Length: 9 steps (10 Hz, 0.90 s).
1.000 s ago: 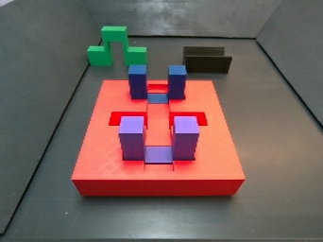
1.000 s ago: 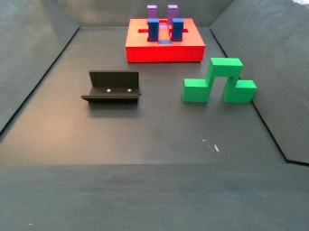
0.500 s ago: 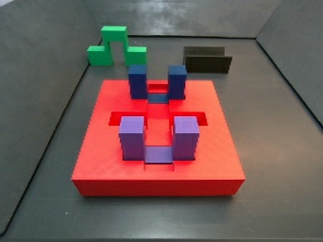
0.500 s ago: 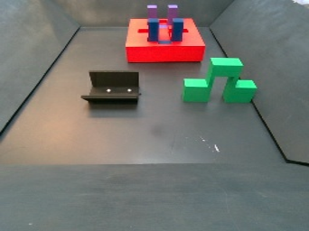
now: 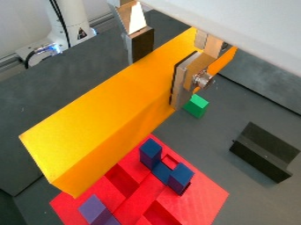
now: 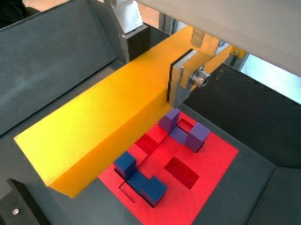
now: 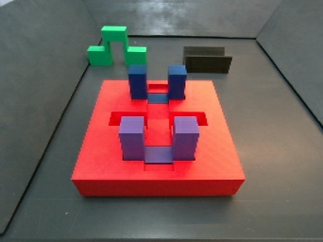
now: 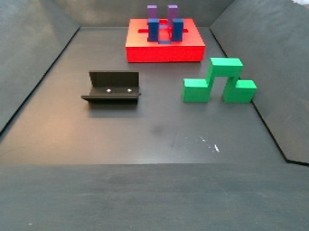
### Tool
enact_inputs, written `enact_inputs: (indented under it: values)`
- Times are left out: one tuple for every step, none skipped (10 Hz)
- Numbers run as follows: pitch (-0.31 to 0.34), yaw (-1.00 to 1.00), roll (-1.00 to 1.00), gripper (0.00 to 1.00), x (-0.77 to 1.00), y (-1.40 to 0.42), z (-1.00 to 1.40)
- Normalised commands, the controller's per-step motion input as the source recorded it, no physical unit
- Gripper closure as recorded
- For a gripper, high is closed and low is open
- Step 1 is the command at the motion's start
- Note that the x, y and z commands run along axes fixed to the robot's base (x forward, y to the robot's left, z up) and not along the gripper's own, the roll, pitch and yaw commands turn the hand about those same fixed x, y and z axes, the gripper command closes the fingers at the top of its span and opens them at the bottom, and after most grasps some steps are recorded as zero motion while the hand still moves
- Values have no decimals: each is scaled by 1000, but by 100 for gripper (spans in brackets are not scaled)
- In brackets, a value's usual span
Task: Pick up the yellow object. Move up. Move to above the board. Insert the yellow object.
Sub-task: Insert the yellow object.
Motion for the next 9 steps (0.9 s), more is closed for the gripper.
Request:
enact_inputs:
  values:
    - [-111,-37,-6,100,60,-91,-551]
    - [-194,0,-33,100,171,-197,-877]
    - [-190,69,-36,100,146,-194,-863]
    - [-156,114,-17,100,140,-214,-917]
    - [-133,237,-6,100,86,-249,-923]
    - [-140,349,-10,100,69,-226,-889]
    - [-134,380,-6,100,100,-180,-889]
    - [-131,277,0,100,111,-29,-894]
    - [-169,134,0,100,-51,0,-909]
